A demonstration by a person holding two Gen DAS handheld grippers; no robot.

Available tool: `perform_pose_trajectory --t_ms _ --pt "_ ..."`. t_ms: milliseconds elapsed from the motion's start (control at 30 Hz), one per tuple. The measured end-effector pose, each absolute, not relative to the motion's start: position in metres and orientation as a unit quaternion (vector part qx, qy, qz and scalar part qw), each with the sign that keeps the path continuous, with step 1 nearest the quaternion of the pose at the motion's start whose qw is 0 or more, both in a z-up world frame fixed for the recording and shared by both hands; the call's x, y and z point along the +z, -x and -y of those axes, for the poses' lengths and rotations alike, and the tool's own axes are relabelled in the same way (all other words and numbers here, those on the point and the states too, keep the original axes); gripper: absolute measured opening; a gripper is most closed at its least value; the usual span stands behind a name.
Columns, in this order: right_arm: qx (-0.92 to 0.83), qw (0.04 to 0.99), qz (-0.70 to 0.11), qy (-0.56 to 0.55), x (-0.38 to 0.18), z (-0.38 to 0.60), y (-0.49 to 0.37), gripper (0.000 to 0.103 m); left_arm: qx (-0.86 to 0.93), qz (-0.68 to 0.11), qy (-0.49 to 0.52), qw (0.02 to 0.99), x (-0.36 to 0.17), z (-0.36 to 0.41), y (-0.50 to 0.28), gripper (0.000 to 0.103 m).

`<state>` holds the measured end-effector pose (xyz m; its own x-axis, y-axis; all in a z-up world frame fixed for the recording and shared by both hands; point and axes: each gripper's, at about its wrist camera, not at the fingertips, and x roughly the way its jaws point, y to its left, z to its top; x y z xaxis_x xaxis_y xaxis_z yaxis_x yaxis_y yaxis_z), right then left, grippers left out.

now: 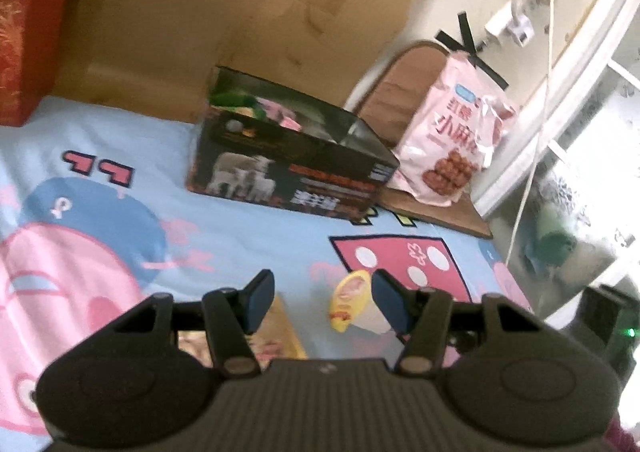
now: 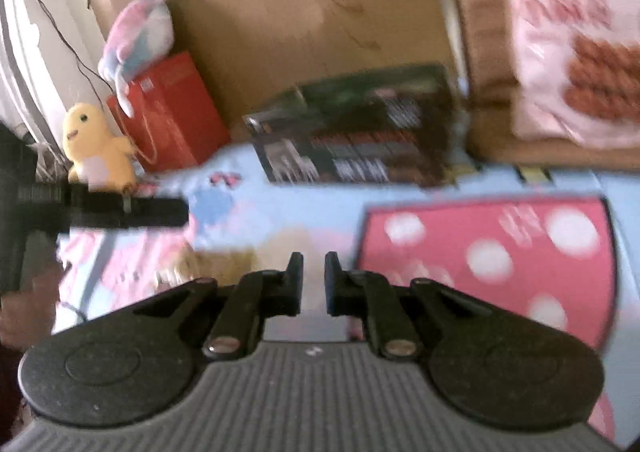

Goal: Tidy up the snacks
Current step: 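Grasp the white yellow-lidded cup with the right gripper, then carry the white cup into the black tin box and release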

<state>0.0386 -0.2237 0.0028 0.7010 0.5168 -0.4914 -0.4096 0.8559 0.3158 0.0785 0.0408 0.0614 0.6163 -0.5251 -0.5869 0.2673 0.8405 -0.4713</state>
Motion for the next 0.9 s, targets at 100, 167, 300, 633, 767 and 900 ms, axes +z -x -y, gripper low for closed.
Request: perform_pose_trajectory --t_ms 100,167,300,633,767,900 --pt "0.254 0.919 -0.282 -0.103 0.001 0.235 -0.028 0.024 -0.237 -0.383 0.156 0.879 0.063 -0.024 -0.082 0.056" --pt "0.264 0.920 -0.272 -0.103 0.000 0.236 -0.025 0.035 -0.240 -0.385 0.136 0.881 0.063 -0.011 -0.084 0.061" --pt "0.270 0.924 -0.263 -0.059 -0.002 0.220 -0.032 0.041 -0.215 -0.400 0.092 0.886 0.052 0.012 -0.094 0.056" --pt "0.279 0.922 -0.268 0.010 -0.008 0.190 -0.056 0.034 -0.243 -0.398 0.084 0.880 0.054 0.023 -0.096 0.030" --pt "0.283 0.933 -0.224 0.001 0.010 0.193 -0.057 0.034 -0.250 -0.357 0.093 0.895 0.086 0.014 -0.105 0.029" --pt "0.265 0.950 -0.165 0.016 0.039 0.190 -0.073 0.034 -0.244 -0.309 0.081 0.916 0.119 0.020 -0.129 0.029"
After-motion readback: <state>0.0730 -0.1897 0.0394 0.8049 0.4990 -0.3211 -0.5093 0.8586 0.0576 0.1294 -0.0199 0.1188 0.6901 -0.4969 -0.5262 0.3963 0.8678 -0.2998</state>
